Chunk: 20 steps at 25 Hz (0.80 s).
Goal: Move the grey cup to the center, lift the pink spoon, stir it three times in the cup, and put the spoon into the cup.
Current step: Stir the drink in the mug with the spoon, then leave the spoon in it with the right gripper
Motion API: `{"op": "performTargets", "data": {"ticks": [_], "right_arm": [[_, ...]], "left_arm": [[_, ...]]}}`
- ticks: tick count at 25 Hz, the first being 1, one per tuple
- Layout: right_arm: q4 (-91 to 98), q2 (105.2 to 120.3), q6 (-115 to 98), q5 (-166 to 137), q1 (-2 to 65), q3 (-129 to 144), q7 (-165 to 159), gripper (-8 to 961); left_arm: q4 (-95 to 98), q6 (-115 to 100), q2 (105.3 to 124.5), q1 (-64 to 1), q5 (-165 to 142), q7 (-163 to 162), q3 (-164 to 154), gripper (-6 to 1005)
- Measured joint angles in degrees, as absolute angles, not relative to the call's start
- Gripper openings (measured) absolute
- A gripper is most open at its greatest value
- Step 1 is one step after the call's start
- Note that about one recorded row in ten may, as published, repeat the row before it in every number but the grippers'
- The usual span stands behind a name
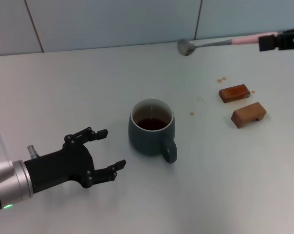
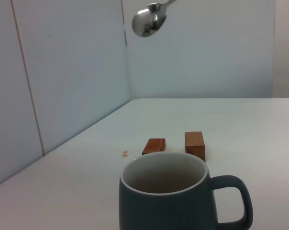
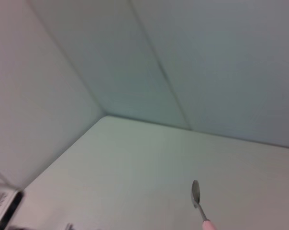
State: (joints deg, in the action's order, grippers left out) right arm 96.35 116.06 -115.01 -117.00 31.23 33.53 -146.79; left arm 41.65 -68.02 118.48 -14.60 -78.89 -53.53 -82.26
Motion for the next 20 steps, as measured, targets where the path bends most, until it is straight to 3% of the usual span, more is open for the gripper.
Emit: {"op": "performTargets", "data": {"ticks": [20], "right_arm": [[94.12, 112.50, -121.91, -129.80, 45.00, 41.89, -152.13, 121]], "left_arm": [[41.83, -67.88, 118.38, -14.85, -78.93, -54.21, -82.17, 842]]}}
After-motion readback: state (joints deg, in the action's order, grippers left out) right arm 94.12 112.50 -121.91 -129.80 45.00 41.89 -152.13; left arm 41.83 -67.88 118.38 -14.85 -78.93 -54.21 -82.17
